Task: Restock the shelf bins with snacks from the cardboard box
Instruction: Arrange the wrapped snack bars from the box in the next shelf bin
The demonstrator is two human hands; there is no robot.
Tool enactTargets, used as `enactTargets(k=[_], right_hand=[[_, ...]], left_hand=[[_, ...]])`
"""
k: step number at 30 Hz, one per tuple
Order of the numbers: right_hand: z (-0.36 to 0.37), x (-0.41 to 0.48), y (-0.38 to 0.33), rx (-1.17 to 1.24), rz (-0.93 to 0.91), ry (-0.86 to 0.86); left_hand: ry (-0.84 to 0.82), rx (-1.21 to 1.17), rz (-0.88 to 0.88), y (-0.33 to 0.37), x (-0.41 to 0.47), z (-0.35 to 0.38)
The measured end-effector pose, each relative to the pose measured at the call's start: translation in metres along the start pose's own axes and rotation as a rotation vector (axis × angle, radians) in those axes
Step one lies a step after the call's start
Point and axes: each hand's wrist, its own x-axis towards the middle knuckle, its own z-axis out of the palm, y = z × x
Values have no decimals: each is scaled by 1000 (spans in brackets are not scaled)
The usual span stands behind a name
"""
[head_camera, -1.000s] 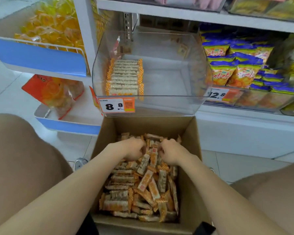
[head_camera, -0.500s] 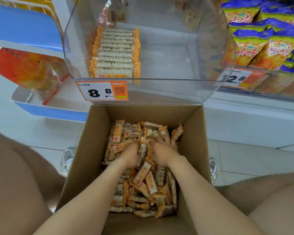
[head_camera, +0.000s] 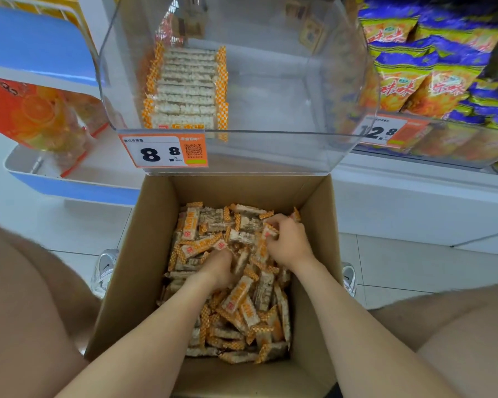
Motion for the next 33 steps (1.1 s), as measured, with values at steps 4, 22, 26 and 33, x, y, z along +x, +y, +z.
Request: enactTargets(k=[4,22,26,33], right_hand=[[-14,-4,-2,50,-69,16],[-92,-55,-68,69,-296,-107],[-104,-65,-87,-15,-459,-117],[-132,-78,-107,212,-515,-88]], left_hand=[[153,-19,91,2,-11,-4],[481,-168,464,25,-98,-99],[506,-223,572,40,-130,-131],[419,-187,702,59,-192,-184]])
